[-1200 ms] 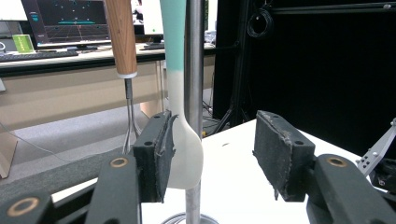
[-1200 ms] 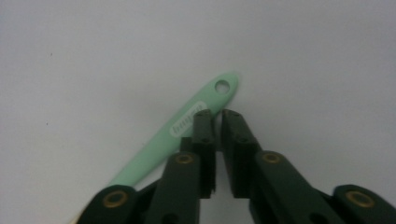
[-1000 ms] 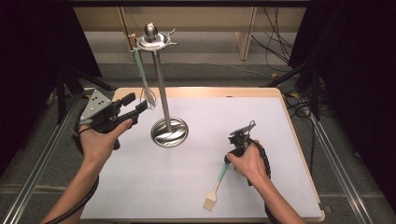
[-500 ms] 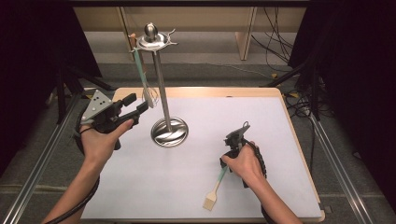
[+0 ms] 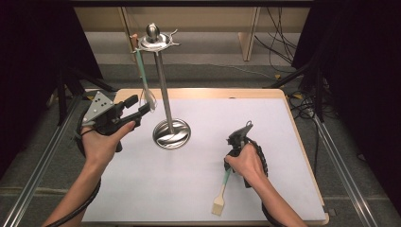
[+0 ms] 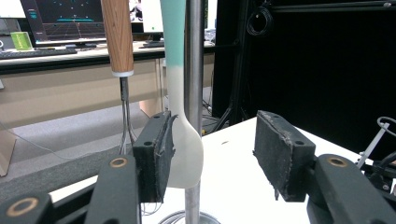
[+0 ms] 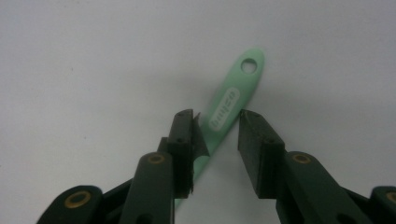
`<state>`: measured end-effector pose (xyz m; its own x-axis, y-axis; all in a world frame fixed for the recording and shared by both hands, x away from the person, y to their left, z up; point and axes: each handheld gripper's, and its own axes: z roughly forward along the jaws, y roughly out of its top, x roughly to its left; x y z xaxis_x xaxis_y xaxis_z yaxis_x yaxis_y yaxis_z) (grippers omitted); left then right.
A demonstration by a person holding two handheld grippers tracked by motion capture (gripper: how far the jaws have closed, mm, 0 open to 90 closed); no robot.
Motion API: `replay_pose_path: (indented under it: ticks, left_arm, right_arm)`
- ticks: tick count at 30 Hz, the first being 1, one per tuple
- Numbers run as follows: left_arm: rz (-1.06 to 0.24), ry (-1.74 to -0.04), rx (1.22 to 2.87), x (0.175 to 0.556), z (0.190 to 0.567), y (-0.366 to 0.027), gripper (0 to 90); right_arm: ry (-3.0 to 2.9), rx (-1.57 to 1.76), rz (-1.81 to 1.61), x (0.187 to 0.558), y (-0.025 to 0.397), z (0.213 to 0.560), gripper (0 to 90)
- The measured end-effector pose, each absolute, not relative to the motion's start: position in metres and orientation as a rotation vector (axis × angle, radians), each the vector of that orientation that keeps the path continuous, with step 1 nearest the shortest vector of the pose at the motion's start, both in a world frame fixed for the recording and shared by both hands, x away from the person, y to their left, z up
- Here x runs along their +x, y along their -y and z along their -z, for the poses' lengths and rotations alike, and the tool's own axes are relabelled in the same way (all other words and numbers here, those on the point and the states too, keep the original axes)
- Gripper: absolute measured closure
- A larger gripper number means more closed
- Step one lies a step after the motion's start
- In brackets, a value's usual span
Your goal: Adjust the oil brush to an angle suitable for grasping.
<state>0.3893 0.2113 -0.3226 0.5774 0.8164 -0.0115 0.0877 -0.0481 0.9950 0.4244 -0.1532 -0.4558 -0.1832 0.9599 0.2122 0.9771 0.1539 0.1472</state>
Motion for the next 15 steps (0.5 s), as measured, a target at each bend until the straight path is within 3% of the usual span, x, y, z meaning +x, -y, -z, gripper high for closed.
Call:
replay_pose_path:
  ticks: [4,12,15]
  left_arm:
    - [-0.704,-0.803,1.521,0.3897,0.3233,-0.2112,46.3]
    - [-0.708,-0.797,1.524,0.3896,0.3226,-0.2116,46.3]
    - [-0.707,-0.796,1.526,0.3898,0.3231,-0.2111,46.3]
  right_arm:
    - [2.344,-1.956,0.393,0.4242,0.1526,0.4557,69.3]
    - [2.395,-1.959,0.393,0.4196,0.1470,0.4572,61.4]
    - [2.411,-1.968,0.377,0.4191,0.1444,0.4572,64.8]
